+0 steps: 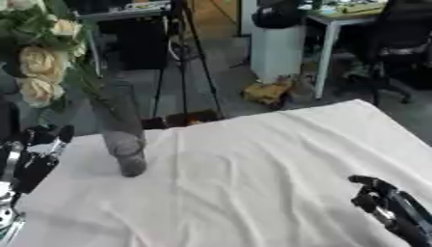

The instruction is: Arrange flowers into the vase.

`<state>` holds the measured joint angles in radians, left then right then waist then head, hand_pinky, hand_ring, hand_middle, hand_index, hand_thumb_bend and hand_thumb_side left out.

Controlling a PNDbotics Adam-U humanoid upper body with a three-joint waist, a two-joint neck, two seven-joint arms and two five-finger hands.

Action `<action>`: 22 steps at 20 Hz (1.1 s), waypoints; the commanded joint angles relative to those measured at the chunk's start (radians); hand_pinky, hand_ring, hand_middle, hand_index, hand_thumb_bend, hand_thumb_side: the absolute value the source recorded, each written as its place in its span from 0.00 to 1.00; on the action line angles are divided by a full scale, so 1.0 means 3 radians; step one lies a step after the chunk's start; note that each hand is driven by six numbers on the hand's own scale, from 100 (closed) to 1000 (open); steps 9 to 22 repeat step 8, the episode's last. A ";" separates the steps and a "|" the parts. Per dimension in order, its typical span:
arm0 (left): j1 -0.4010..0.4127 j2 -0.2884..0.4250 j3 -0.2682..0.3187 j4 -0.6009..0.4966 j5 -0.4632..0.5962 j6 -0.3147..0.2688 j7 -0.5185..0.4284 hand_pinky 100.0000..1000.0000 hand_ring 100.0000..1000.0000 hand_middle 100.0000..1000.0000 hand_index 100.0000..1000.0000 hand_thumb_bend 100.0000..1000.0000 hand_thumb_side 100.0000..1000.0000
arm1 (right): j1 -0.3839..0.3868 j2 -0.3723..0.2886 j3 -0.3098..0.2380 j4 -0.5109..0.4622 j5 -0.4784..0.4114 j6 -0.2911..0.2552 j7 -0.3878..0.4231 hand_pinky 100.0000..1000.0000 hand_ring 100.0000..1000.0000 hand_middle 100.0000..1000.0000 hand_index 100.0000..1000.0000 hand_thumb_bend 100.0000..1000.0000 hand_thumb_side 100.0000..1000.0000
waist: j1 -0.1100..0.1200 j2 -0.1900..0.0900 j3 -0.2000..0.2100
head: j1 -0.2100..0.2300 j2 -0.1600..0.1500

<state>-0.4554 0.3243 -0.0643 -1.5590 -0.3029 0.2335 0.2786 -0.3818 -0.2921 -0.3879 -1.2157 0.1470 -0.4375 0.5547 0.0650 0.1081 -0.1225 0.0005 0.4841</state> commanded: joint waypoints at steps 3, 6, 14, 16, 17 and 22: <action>-0.0018 0.0082 0.0015 -0.0098 0.0047 -0.0031 0.0013 0.50 0.74 0.55 0.76 0.57 0.79 | -0.0054 -0.0047 -0.0005 -0.0075 -0.0003 -0.0001 -0.0009 0.66 0.98 0.37 0.81 0.61 0.72 | -0.0066 -0.0025 0.0010 | -0.0007 0.0018; -0.0017 0.0083 0.0014 -0.0098 0.0050 -0.0033 0.0014 0.50 0.74 0.55 0.76 0.57 0.79 | -0.0054 -0.0047 -0.0005 -0.0076 -0.0003 0.0000 -0.0009 0.66 0.98 0.37 0.81 0.61 0.72 | -0.0066 -0.0025 0.0010 | -0.0007 0.0018; -0.0017 0.0083 0.0014 -0.0099 0.0051 -0.0033 0.0015 0.50 0.74 0.54 0.76 0.56 0.79 | -0.0054 -0.0047 -0.0005 -0.0076 -0.0003 0.0000 -0.0009 0.66 0.98 0.37 0.81 0.61 0.72 | -0.0066 -0.0026 0.0010 | -0.0007 0.0019; -0.0017 0.0083 0.0014 -0.0099 0.0051 -0.0033 0.0015 0.50 0.74 0.54 0.76 0.56 0.79 | -0.0054 -0.0047 -0.0005 -0.0076 -0.0003 0.0000 -0.0009 0.66 0.98 0.37 0.81 0.61 0.72 | -0.0066 -0.0026 0.0010 | -0.0007 0.0019; -0.0017 0.0083 0.0014 -0.0099 0.0051 -0.0033 0.0015 0.50 0.74 0.54 0.76 0.56 0.79 | -0.0054 -0.0047 -0.0005 -0.0076 -0.0003 0.0000 -0.0009 0.66 0.98 0.37 0.81 0.61 0.72 | -0.0066 -0.0026 0.0010 | -0.0007 0.0019; -0.0017 0.0083 0.0014 -0.0099 0.0051 -0.0033 0.0015 0.50 0.74 0.54 0.76 0.56 0.79 | -0.0054 -0.0047 -0.0005 -0.0076 -0.0003 0.0000 -0.0009 0.66 0.98 0.37 0.81 0.61 0.72 | -0.0066 -0.0026 0.0010 | -0.0007 0.0019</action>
